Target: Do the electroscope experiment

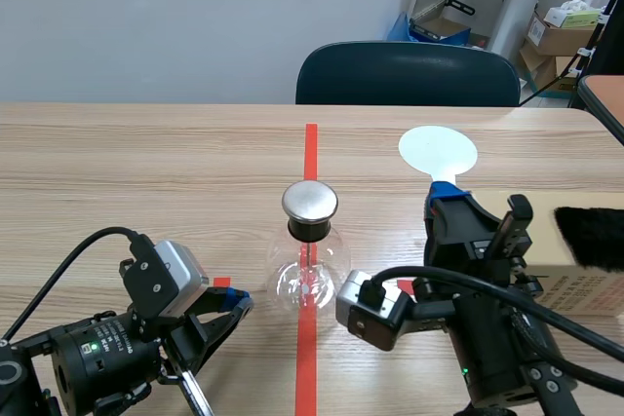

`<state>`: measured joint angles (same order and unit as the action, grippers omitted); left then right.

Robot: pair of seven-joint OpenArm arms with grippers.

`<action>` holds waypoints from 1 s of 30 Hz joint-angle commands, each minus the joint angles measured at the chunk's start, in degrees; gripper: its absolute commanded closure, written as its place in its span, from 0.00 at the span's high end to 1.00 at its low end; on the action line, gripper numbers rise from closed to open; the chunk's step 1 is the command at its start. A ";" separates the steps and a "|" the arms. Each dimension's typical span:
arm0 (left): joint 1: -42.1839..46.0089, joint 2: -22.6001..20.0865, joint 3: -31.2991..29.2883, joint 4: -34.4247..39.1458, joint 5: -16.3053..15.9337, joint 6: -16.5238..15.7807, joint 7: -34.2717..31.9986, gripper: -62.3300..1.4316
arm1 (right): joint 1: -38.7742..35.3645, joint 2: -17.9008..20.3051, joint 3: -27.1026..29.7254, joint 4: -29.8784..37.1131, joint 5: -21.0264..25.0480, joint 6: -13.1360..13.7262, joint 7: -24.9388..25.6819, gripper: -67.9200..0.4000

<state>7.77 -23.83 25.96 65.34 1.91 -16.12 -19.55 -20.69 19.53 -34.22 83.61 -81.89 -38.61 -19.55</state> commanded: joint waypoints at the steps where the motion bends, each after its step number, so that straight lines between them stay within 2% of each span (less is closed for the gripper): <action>1: -0.17 0.15 -0.15 0.96 -0.57 0.11 -0.35 0.09 | 0.52 0.15 0.39 0.44 -0.37 -0.79 0.94 0.02; 5: -0.17 0.15 -0.15 0.96 -0.57 0.11 -0.35 0.09 | 0.52 0.15 0.39 0.44 -0.37 -0.79 5.44 0.02; 14: -0.17 0.15 -0.15 0.96 -0.57 0.11 -0.35 0.09 | 0.55 0.15 0.39 0.44 -0.37 -0.79 19.65 0.02; 20: -0.17 0.15 -0.15 0.96 -0.57 0.11 -0.35 0.09 | 0.55 0.15 0.39 0.44 -0.37 -0.79 27.21 0.02; 24: -0.17 0.15 -0.15 0.96 -0.57 0.11 -0.35 0.09 | 0.52 0.15 0.39 0.44 -0.35 -0.79 30.03 0.02; 30: -0.17 0.15 -0.15 0.96 -0.57 0.11 -0.35 0.09 | 0.52 0.15 0.39 0.44 -0.35 -0.79 30.49 0.02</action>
<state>7.77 -23.83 25.96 65.34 1.91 -16.12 -19.33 -20.69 19.53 -34.20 83.61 -82.30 -38.61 11.14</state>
